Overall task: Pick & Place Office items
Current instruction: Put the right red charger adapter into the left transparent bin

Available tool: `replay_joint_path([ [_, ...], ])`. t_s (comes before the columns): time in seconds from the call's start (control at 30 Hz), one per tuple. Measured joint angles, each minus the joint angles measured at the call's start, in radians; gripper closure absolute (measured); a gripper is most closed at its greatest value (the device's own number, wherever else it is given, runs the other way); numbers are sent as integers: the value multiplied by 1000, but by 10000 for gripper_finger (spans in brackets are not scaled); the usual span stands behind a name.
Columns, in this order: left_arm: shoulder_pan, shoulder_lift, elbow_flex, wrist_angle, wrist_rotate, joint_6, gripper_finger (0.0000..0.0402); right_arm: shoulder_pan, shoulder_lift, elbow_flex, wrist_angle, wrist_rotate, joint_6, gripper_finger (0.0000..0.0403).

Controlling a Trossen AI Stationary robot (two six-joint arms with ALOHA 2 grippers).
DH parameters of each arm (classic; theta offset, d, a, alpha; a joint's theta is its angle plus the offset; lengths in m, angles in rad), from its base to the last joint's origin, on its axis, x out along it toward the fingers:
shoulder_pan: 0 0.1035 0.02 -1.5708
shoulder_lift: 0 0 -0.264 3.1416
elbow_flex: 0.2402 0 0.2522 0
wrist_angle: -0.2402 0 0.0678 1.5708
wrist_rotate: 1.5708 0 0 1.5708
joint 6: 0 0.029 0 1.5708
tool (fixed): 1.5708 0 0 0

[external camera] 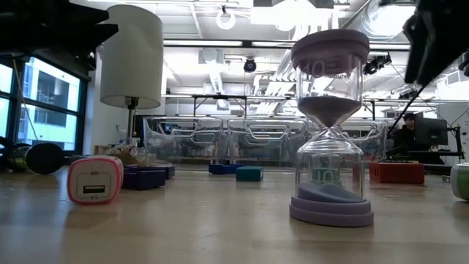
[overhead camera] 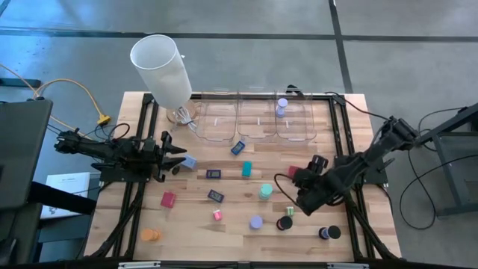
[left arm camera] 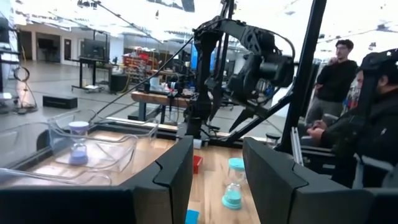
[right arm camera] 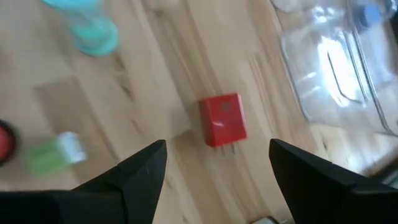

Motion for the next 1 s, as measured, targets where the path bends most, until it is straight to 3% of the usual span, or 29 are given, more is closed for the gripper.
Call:
replay_joint_path([
  [0.13,0,0,0,0,0,6,266,19,0,-99,52,37,19,129],
  [0.4,0,0,0,1,-11,39,266,-3,0,-229,204,3,16,129],
  [0.57,0,0,0,1,-10,57,266,-3,0,-267,301,-1,-40,129],
  [1.0,0,0,0,0,-3,50,266,-67,-19,-295,355,4,-193,129],
])
